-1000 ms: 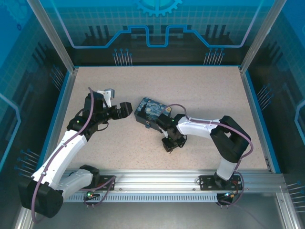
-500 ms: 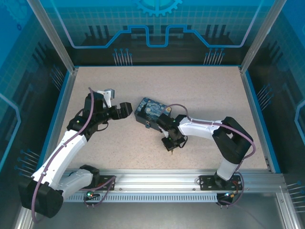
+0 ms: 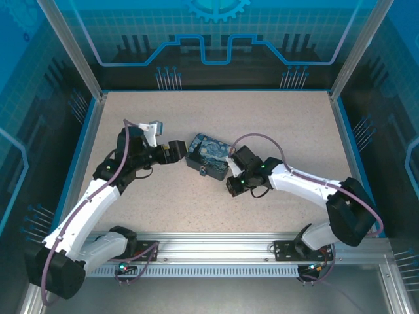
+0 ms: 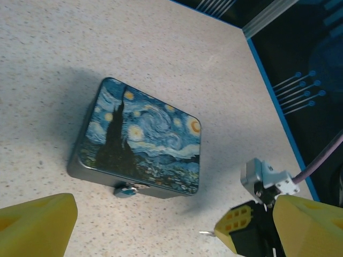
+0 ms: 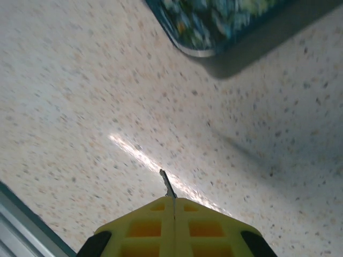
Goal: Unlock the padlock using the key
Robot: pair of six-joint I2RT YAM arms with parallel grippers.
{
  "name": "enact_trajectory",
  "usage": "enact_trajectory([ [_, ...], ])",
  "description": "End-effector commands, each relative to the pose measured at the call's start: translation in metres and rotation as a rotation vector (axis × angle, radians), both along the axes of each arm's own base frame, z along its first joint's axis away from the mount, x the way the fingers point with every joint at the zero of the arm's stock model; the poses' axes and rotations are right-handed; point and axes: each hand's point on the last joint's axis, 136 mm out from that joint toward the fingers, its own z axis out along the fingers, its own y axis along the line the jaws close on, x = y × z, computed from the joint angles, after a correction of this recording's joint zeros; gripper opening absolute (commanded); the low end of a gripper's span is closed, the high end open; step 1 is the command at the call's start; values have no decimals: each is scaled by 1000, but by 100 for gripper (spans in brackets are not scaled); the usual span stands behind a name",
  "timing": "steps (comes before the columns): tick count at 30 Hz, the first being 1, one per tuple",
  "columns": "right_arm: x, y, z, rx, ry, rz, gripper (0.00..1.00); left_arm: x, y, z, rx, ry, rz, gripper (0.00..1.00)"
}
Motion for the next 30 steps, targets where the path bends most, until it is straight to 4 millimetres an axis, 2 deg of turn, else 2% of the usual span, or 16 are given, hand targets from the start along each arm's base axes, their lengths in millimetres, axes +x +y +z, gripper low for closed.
enact_trajectory([
  [1, 3, 2, 8, 44, -8, 8, 0, -7, -12, 3, -66, 3, -35, 95],
  [7, 5, 1, 22, 107, -56, -22, 0, -10, -25, -3, -141, 62, -47, 94],
  [14, 26, 9, 82, 316, -249, -92, 0, -9, -53, -2, -305, 194, -28, 90],
  [17, 33, 9, 107, 362, -351, -95, 0, -5, -63, -5, -405, 261, 28, 88],
  [20, 40, 6, 125, 369, -462, -90, 0, 0, -70, -6, -481, 319, 82, 83],
  [23, 43, 8, 135, 354, -540, -56, 0, 2, -78, -6, -532, 373, 119, 79],
  [30, 46, 21, 145, 308, -674, 12, 0, 3, -95, -12, -619, 523, 197, 68],
])
